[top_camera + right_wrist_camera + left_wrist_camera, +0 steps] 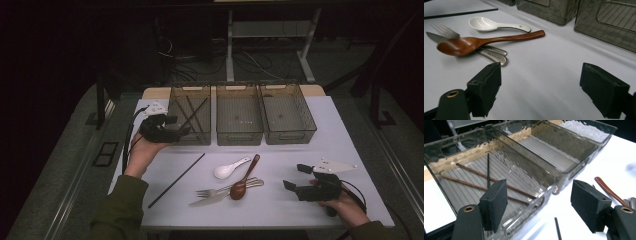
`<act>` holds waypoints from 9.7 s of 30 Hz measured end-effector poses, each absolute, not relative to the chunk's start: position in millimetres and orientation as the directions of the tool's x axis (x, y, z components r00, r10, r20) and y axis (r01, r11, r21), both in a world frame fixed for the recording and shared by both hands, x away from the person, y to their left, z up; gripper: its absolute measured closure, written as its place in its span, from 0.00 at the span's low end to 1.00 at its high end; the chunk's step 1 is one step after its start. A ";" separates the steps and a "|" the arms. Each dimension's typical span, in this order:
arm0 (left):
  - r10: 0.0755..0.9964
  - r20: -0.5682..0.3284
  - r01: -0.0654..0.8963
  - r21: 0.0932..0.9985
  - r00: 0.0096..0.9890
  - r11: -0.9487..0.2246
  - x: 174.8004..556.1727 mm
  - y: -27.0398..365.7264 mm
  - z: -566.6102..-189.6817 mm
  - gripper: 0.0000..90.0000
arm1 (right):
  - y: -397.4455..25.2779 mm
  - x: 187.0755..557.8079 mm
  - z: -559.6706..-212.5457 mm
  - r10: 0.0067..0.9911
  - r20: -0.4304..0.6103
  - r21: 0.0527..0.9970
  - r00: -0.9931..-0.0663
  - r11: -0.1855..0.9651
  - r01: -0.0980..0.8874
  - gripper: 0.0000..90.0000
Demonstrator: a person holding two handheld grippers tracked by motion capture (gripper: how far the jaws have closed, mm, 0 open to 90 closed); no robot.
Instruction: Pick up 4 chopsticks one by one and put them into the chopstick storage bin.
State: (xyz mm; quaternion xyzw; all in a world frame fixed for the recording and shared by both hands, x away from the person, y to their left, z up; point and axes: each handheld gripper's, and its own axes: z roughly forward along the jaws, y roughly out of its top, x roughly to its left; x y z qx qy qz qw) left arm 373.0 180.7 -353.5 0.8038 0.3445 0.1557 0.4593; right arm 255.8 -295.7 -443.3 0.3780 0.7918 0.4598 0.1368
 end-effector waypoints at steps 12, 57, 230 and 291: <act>0.679 -0.070 0.413 0.838 0.731 -0.358 342.4 180.1 -375.8 0.31 | -293.0 257.9 -445.5 0.731 0.128 0.826 -0.670 0.296 0.480 0.19; 0.685 -0.145 0.540 0.736 0.714 -0.407 273.7 210.6 -435.4 0.74 | -295.8 257.1 -444.5 0.736 0.128 0.830 -0.665 0.287 0.478 0.19; 0.802 -0.069 0.492 0.819 0.594 -0.294 464.1 169.4 -356.3 0.94 | -302.8 259.3 -444.0 0.755 0.138 0.828 -0.641 0.268 0.493 0.19; 0.728 -0.051 0.428 0.836 0.684 -0.343 434.4 157.2 -347.5 0.33 | -303.1 259.2 -444.0 0.756 0.144 0.830 -0.639 0.259 0.494 0.19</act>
